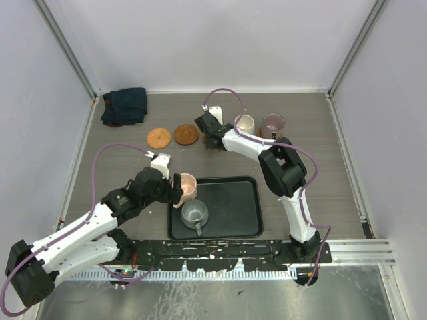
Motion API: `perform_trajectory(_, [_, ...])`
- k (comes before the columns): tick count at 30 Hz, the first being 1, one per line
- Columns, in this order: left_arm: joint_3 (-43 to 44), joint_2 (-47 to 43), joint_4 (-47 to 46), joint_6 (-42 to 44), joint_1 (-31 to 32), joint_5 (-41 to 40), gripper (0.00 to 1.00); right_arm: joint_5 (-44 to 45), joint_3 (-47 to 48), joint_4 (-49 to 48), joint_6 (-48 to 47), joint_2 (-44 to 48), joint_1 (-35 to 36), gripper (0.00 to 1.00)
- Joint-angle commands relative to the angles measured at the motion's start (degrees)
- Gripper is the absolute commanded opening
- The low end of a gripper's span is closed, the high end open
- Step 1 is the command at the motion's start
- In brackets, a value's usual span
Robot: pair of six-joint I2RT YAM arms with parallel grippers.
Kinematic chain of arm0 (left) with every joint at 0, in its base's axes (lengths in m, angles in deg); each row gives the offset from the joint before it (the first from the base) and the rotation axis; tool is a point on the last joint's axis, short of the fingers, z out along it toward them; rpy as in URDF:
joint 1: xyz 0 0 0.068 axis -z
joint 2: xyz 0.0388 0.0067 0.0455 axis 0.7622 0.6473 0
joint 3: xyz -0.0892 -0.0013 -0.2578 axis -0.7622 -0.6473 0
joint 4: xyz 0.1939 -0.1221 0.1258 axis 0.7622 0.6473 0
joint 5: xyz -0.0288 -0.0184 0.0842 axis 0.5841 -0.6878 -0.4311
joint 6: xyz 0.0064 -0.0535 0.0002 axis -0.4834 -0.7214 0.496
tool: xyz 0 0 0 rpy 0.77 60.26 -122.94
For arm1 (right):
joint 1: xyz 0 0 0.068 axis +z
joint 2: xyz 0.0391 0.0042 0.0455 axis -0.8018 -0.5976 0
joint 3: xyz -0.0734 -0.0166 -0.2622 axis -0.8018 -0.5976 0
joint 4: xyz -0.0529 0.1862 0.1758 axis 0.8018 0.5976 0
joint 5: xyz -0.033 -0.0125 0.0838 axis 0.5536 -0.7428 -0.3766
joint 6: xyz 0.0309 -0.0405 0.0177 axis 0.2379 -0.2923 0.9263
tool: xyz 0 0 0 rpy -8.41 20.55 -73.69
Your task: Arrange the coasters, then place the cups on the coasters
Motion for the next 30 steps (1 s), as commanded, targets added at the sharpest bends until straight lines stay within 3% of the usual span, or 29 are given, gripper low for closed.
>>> perform_trajectory(1, [0.9,-1.0,-2.0,-0.5,-0.4,0.3,0.8,3.2,0.9,-5.0,1.0,2.4,0.2,0.01])
perform_trajectory(30, [0.8,-2.0,-1.3,-0.8,-0.3,0.1,0.8,2.8,-1.1,-4.4,3.6,3.0,0.2,0.01])
